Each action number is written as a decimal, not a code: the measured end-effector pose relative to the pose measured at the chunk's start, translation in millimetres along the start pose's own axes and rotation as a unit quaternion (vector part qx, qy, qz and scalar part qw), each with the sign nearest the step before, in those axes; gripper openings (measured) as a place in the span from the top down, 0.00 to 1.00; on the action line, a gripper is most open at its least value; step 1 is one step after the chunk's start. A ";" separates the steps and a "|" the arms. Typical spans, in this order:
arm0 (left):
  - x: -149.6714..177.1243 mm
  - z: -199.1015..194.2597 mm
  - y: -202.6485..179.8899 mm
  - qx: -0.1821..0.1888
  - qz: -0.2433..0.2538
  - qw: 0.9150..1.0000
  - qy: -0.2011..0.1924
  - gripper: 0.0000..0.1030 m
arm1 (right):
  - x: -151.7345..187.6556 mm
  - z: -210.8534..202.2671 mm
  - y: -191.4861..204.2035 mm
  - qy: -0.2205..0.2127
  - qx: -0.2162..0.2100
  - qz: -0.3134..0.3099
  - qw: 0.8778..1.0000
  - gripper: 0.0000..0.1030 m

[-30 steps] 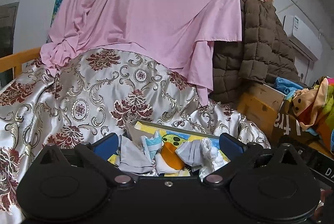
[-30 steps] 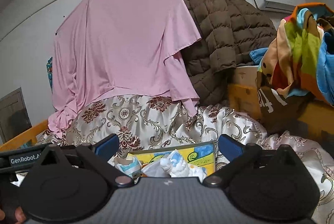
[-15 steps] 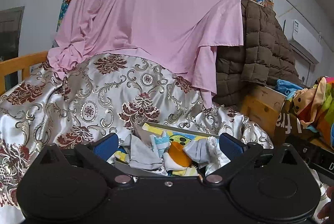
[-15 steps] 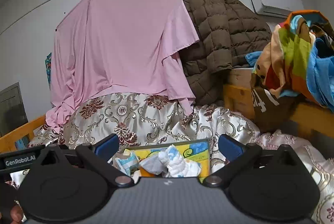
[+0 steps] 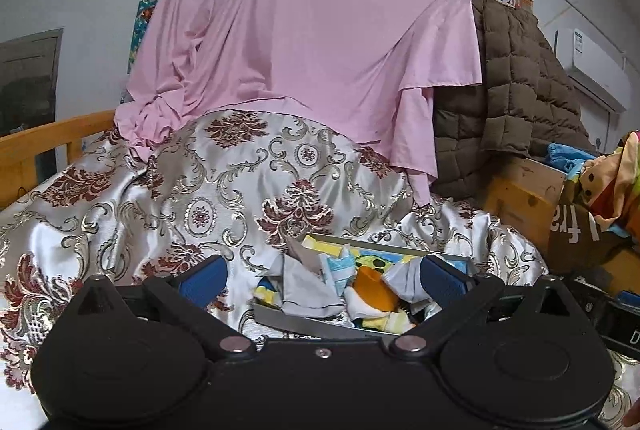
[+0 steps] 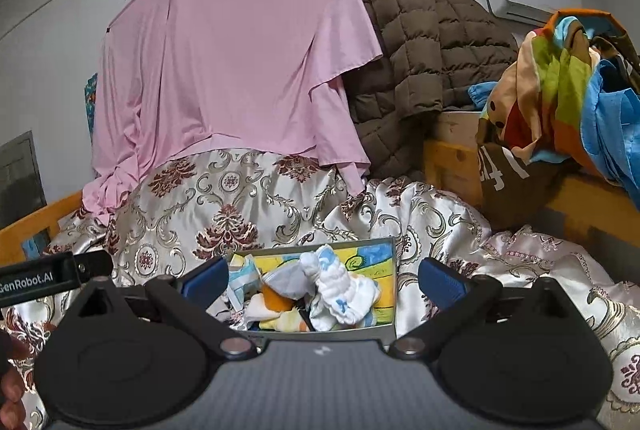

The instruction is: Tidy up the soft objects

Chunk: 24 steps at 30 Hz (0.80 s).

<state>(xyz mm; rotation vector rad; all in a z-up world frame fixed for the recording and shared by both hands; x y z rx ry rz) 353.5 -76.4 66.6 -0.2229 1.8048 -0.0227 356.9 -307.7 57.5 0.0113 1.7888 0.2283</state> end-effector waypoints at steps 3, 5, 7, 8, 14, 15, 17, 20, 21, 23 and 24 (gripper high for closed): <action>1.7 -3.8 4.7 -0.005 0.003 1.000 -0.002 0.01 | 3.2 -2.9 3.5 0.000 0.001 -0.007 1.000 0.00; 2.9 -6.3 8.1 -0.007 0.003 1.000 -0.002 0.01 | 4.6 -3.9 4.6 0.001 0.000 -0.008 1.000 0.00; 4.9 -8.3 11.1 -0.007 0.004 1.000 -0.002 0.01 | 5.8 -5.8 5.8 -0.001 0.001 -0.010 1.000 0.00; 6.1 -9.3 12.7 -0.008 0.005 1.000 -0.001 0.01 | 6.4 -7.3 7.2 -0.001 0.001 -0.011 1.000 0.00; 10.6 -13.9 20.5 -0.012 0.013 1.000 -0.002 0.01 | 11.0 -15.2 12.1 -0.001 -0.001 -0.022 1.000 0.00; 11.8 -14.7 21.6 -0.012 0.015 1.000 -0.001 0.01 | 12.6 -16.6 12.9 0.000 -0.001 -0.025 1.000 0.00; 14.3 -17.0 24.4 -0.012 0.018 1.000 0.000 0.01 | 14.9 -19.0 14.7 0.000 0.000 -0.031 1.000 0.00; 17.9 -18.5 27.9 -0.008 0.016 1.000 0.005 0.01 | 17.4 -22.1 17.4 -0.003 -0.002 -0.030 1.000 0.00; 18.5 -19.3 29.1 -0.007 0.015 1.000 0.005 0.01 | 17.6 -22.8 17.8 -0.004 -0.002 -0.029 1.000 0.00; 19.2 -19.9 29.9 -0.006 0.018 1.000 0.004 0.01 | 19.7 -25.3 19.8 -0.006 -0.003 -0.029 1.000 0.00; 19.8 -21.1 30.5 -0.005 0.020 1.000 0.004 0.01 | 20.1 -26.4 20.1 -0.006 -0.003 -0.030 1.000 0.00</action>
Point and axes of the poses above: each gripper's, at about its wrist camera, not at the fingertips, and z roughly the way its jaws point, y to its left, x to its underside, the point moved 9 cm from there along z, roughly the way its jaws point, and after that the axes turned 4 degrees about -y, right-handed, at the moved point
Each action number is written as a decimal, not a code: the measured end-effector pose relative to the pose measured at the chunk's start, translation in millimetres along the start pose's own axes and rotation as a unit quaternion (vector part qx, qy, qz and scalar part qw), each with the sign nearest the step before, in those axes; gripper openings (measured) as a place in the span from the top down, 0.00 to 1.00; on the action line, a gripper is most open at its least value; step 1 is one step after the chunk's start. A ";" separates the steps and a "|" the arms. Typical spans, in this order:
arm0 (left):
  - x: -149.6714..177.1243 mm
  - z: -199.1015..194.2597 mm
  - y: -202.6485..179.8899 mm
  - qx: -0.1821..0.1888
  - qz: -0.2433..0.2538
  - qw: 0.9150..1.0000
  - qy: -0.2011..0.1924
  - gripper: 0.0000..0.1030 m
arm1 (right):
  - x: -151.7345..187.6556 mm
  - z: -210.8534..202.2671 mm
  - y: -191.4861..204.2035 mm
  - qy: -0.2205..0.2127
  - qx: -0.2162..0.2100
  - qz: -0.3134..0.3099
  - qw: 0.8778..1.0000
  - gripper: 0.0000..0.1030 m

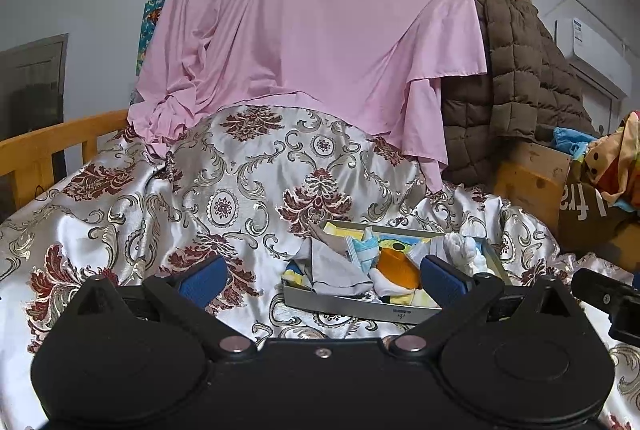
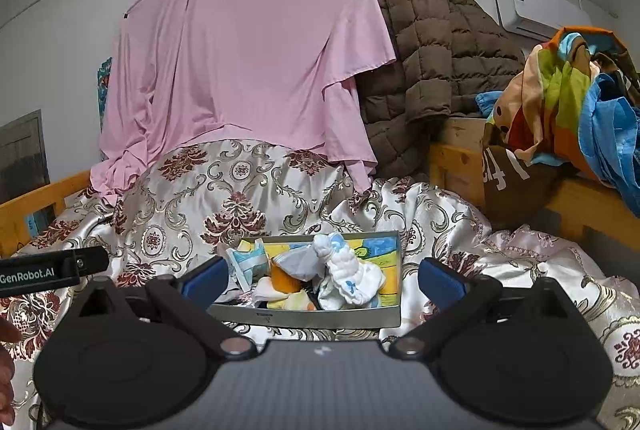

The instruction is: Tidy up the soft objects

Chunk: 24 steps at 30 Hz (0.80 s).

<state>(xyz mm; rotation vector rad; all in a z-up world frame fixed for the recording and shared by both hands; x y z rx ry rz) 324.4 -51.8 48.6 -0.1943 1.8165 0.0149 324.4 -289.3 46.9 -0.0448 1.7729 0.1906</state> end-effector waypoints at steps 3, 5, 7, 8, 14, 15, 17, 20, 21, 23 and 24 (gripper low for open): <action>1.9 -4.3 1.6 0.001 0.006 1.000 -0.002 0.01 | 1.6 -3.7 3.1 -0.004 0.000 -0.005 1.000 0.00; 2.7 -6.5 2.4 0.001 0.007 1.000 -0.003 0.01 | 1.9 -5.0 4.6 -0.005 -0.001 -0.006 1.000 0.00; 3.3 -8.8 5.0 0.000 0.007 1.000 -0.004 0.01 | 1.8 -6.0 5.5 -0.005 -0.001 -0.009 1.000 0.00; 2.9 -10.0 6.5 -0.002 0.006 1.000 -0.005 0.01 | 1.5 -6.6 5.6 -0.006 0.001 -0.011 1.000 0.00; -1.6 -15.6 13.4 -0.011 0.006 1.000 -0.013 0.01 | -2.1 -11.4 3.6 -0.014 0.003 -0.005 1.000 0.00; -2.2 -16.4 13.9 -0.011 0.006 1.000 -0.014 0.01 | -2.1 -12.3 2.9 -0.015 0.003 -0.005 1.000 0.00; -2.3 -18.3 15.1 -0.012 0.005 1.000 -0.015 0.01 | -1.7 -12.9 2.5 -0.014 0.003 -0.003 1.000 0.00; -2.2 -21.2 16.5 -0.012 0.004 1.000 -0.015 0.01 | -1.0 -13.9 3.7 -0.012 0.001 0.000 1.000 0.00; -2.2 -21.1 16.4 -0.011 0.004 1.000 -0.016 0.01 | -1.1 -14.3 4.3 -0.012 0.000 -0.002 1.000 0.00; -1.2 -22.3 16.4 -0.014 0.008 1.000 -0.015 0.01 | -0.8 -16.1 6.0 -0.013 -0.001 -0.003 1.000 0.00; -0.2 -22.9 16.6 -0.014 0.011 1.000 -0.014 0.01 | -0.6 -16.7 6.9 -0.013 -0.002 -0.003 1.000 0.00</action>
Point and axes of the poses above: each gripper's, at about its wrist camera, not at the fingertips, and z roughly the way its jaws point, y to its left, x to its underside, the point moved 9 cm from there along z, roughly the way its jaws point, and after that the axes turned 4 degrees about -y, right-handed, at the moved point
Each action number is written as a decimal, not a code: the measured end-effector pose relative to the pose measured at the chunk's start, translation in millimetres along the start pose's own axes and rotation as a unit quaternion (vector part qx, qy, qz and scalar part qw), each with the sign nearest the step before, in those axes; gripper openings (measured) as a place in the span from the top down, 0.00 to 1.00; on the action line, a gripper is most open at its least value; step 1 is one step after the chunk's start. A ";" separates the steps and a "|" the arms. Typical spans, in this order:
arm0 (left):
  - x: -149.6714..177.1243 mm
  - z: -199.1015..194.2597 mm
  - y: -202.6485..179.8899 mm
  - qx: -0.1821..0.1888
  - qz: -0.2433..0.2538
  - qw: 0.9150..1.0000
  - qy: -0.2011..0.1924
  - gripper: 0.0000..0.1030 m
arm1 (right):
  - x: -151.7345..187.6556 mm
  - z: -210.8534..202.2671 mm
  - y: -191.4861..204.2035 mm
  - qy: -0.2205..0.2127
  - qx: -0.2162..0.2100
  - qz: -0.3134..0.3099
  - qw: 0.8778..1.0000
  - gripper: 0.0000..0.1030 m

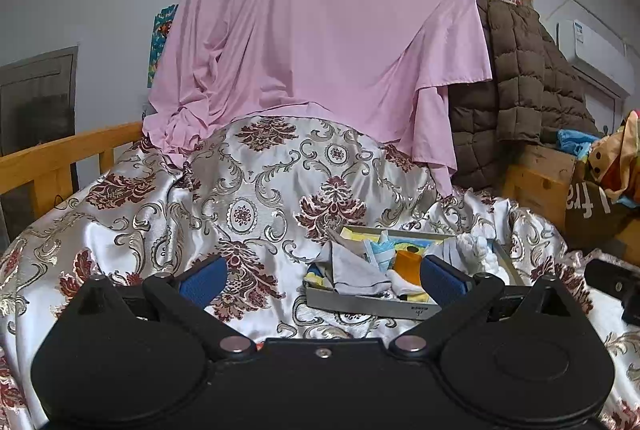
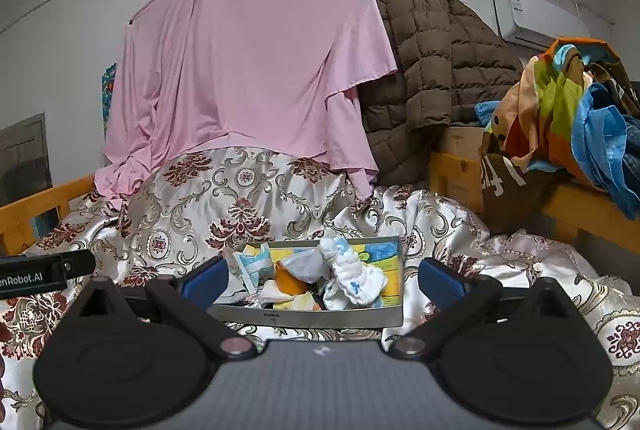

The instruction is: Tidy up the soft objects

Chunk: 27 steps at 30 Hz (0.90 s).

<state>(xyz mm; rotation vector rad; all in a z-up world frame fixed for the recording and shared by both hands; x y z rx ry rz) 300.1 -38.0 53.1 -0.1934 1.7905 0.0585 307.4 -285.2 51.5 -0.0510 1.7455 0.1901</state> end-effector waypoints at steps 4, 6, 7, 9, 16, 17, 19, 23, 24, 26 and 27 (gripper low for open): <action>7.2 -3.6 3.0 -0.003 -0.001 1.000 0.005 0.01 | 1.2 -2.0 1.0 0.002 -0.005 0.004 1.000 0.00; 10.6 -5.3 5.3 -0.003 -0.003 1.000 0.008 0.01 | 2.6 -3.3 2.0 0.002 -0.004 0.003 1.000 0.00; 12.2 -5.7 6.6 -0.003 -0.004 1.000 0.009 0.01 | 3.1 -3.8 2.6 0.003 -0.004 0.003 1.000 0.00; 14.7 -6.9 8.3 -0.002 -0.009 1.000 0.012 0.01 | 5.1 -5.0 4.3 0.006 -0.006 0.004 1.000 0.00; 22.4 -11.8 9.3 0.005 -0.008 1.000 0.019 0.01 | 11.8 -8.4 8.8 0.014 -0.010 -0.003 1.000 0.00; 22.6 -11.9 9.3 0.006 -0.008 1.000 0.019 0.01 | 11.9 -8.6 9.0 0.015 -0.010 -0.003 1.000 0.00; 23.3 -12.6 9.8 0.006 -0.008 1.000 0.019 0.01 | 12.8 -9.6 10.2 0.015 -0.010 -0.004 1.000 0.00; 25.8 -15.1 11.0 0.007 -0.009 1.000 0.022 0.01 | 14.5 -11.8 11.9 0.017 -0.013 -0.002 1.000 0.00; 26.2 -16.0 11.4 0.007 -0.008 1.000 0.022 0.01 | 14.5 -11.8 11.8 0.017 -0.012 -0.003 1.000 0.00; 26.3 -16.9 12.1 0.007 -0.008 1.000 0.022 0.01 | 14.7 -12.2 12.0 0.017 -0.013 -0.003 1.000 0.00; 26.8 -17.8 12.5 0.007 -0.008 1.000 0.022 0.01 | 14.7 -13.0 12.2 0.016 -0.014 -0.002 1.000 0.00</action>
Point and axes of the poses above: each gripper's, at about its wrist camera, not at the fingertips, and z roughly the way its jaws point, y to its left, x to its underside, the point moved 9 cm from there along z, roughly the way its jaws point, and after that the axes turned 4 degrees about -y, right-handed, at the moved point
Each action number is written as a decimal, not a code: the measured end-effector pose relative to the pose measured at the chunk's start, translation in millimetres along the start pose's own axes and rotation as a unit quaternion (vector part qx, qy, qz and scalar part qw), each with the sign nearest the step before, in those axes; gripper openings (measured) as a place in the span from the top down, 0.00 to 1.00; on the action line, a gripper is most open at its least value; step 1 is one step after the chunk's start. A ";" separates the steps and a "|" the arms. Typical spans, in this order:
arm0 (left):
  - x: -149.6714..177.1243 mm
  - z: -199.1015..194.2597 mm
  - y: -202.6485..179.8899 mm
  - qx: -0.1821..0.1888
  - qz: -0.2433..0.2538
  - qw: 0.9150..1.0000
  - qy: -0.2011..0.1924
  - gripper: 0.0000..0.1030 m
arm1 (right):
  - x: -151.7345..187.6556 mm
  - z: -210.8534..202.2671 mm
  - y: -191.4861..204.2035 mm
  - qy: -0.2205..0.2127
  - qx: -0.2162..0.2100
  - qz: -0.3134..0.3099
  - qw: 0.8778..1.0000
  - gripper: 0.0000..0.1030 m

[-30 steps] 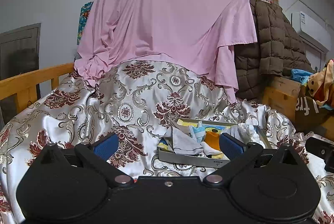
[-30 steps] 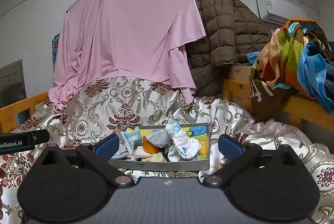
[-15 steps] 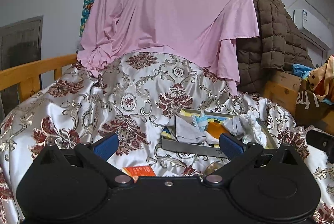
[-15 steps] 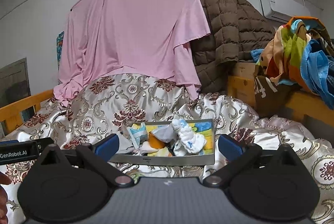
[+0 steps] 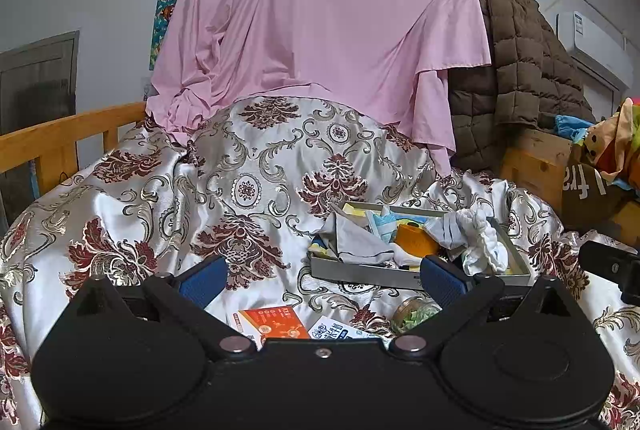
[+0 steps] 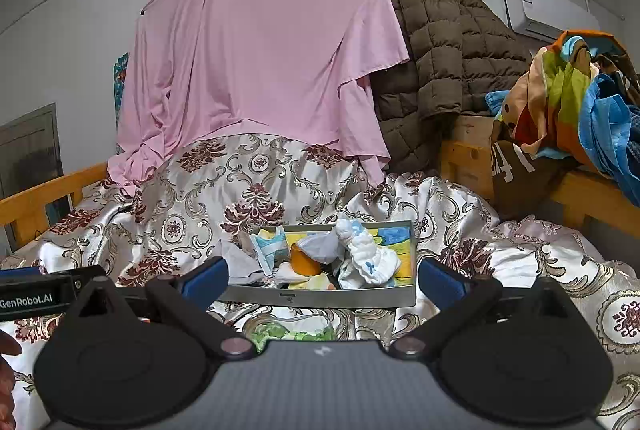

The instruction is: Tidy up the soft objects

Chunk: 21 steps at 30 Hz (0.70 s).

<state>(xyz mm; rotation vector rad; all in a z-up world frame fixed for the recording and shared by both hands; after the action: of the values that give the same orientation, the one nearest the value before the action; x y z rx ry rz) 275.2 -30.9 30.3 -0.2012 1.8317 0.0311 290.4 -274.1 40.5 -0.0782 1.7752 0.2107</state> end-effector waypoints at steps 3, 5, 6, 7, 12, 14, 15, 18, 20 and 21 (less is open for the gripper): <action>0.1 -0.8 0.9 -0.001 -0.001 1.000 -0.001 0.01 | 1.1 -2.2 1.5 0.000 0.000 -0.001 1.000 0.00; 1.2 -3.6 2.8 -0.002 -0.002 1.000 -0.001 0.01 | 2.4 -4.3 2.6 0.001 -0.001 -0.001 1.000 0.00; 1.1 -3.6 3.0 -0.002 -0.002 1.000 -0.001 0.01 | 3.1 -5.9 3.2 0.002 0.000 -0.001 1.000 0.00; 1.8 -4.7 3.7 -0.002 -0.002 1.000 -0.002 0.01 | 3.7 -7.1 3.8 0.002 -0.001 -0.001 1.000 0.00; 3.4 -6.9 7.0 -0.002 -0.003 1.000 -0.001 0.01 | 5.4 -11.0 5.6 0.003 0.000 -0.002 1.000 0.00; 5.1 -8.0 8.3 -0.002 -0.004 1.000 0.000 0.01 | 5.3 -10.2 5.2 0.004 0.000 -0.002 1.000 0.00; 6.7 -8.9 9.4 -0.002 -0.005 1.000 0.002 0.01 | 6.1 -10.6 5.4 0.005 0.001 -0.002 1.000 0.00; 13.0 -12.4 13.0 -0.003 -0.010 1.000 0.007 0.01 | 10.8 -13.0 4.8 0.010 0.002 -0.001 1.000 0.00; 17.2 -14.3 15.2 -0.004 -0.014 1.000 0.009 0.01 | 13.5 -15.1 5.8 0.012 0.003 -0.001 1.000 0.00; 18.7 -15.1 16.3 -0.003 -0.015 1.000 0.010 0.01 | 14.5 -16.1 6.2 0.013 0.004 -0.001 1.000 0.00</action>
<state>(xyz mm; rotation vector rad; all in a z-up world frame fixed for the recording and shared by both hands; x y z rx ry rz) 253.5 -19.0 15.1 -0.2347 1.8486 0.0141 270.7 -270.1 30.2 -0.0773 1.8011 0.2013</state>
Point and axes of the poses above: each gripper's, at about its wrist camera, not at the fingertips, and z roughly the way its jaws point, y to its left, x to its underside, the point moved 9 cm from there along z, roughly the way its jaws point, and after that the axes turned 4 degrees about -y, right-handed, at the moved point
